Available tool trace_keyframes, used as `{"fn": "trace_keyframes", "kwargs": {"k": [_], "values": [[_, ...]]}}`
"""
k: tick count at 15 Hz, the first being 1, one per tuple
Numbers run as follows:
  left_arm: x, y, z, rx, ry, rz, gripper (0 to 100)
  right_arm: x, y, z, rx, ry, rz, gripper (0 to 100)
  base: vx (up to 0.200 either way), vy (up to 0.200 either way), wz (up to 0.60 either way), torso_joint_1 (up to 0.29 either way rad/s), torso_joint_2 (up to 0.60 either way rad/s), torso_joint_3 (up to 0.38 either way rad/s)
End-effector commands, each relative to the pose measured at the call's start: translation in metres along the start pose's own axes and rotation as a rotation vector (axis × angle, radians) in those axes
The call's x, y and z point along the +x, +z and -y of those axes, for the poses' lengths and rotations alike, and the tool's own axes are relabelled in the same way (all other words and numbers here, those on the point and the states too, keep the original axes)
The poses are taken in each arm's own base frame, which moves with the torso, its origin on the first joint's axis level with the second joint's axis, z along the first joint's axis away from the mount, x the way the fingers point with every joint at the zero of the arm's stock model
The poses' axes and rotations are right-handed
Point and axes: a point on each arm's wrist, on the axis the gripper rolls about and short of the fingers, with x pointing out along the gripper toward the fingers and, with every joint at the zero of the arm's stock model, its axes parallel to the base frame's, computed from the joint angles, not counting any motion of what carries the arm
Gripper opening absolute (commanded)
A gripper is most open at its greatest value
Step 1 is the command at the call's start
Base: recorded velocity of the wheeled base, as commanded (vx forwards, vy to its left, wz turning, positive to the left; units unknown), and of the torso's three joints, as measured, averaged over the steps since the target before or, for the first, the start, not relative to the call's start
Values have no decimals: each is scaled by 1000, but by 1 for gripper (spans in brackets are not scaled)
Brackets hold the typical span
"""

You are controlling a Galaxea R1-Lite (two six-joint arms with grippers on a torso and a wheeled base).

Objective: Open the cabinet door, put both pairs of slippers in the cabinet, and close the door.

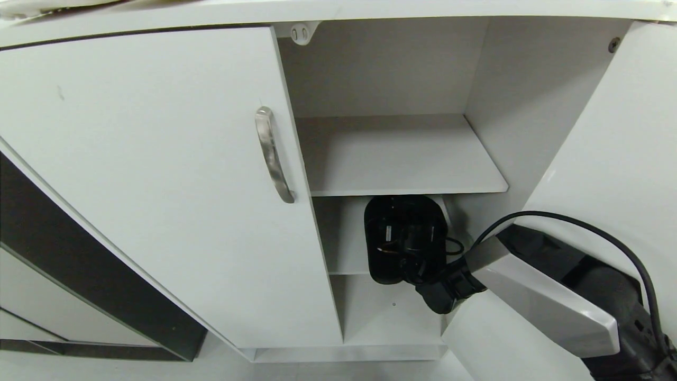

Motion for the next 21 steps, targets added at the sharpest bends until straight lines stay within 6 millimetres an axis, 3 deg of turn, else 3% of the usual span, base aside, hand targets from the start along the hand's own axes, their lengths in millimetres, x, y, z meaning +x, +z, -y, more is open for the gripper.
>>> {"fn": "trace_keyframes", "kwargs": {"k": [1, 4, 6, 8, 10, 13, 14, 16, 21], "values": [[0, 0, 0, 0, 0, -1, 0, -29, 17, 2, 3, 39, 1, 100, 0, 0, 0, 0, 0, 0], [0, 0, 0, 0, 0, -1, 0, -78, 38, 18, 19, 145, 21, 100, 0, 0, 0, 0, 0, 0], [0, 0, 0, 0, 0, -1, 0, -139, 46, 49, -3, 374, -26, 100, 0, 0, 0, 0, 0, 0], [0, 0, 0, 0, 0, -1, 0, -178, 52, 63, 1, 477, -41, 100, -100, 0, 0, 1, 1, 4], [0, 0, 0, 0, 0, -1, 0, -198, 62, 67, 40, 528, -35, 100, -200, 0, 0, 7, 2, 5], [0, 0, 0, 0, 0, -1, 0, -202, 65, 68, 45, 545, -32, 100, -200, 0, 0, -2, 7, 2], [0, 0, 0, 0, 0, -1, 0, -202, 65, 67, 44, 545, -33, 0, -200, 0, 0, 2, 7, 2], [0, 0, 0, 0, 0, -1, 0, -202, 66, 68, 45, 546, -31, 0, -200, 0, 0, 2, 5, 5], [0, 0, 0, 1, 0, -1, 0, -202, 66, 68, 46, 546, -29, 0, 0, 0, 0, 0, 0, 0]]}}
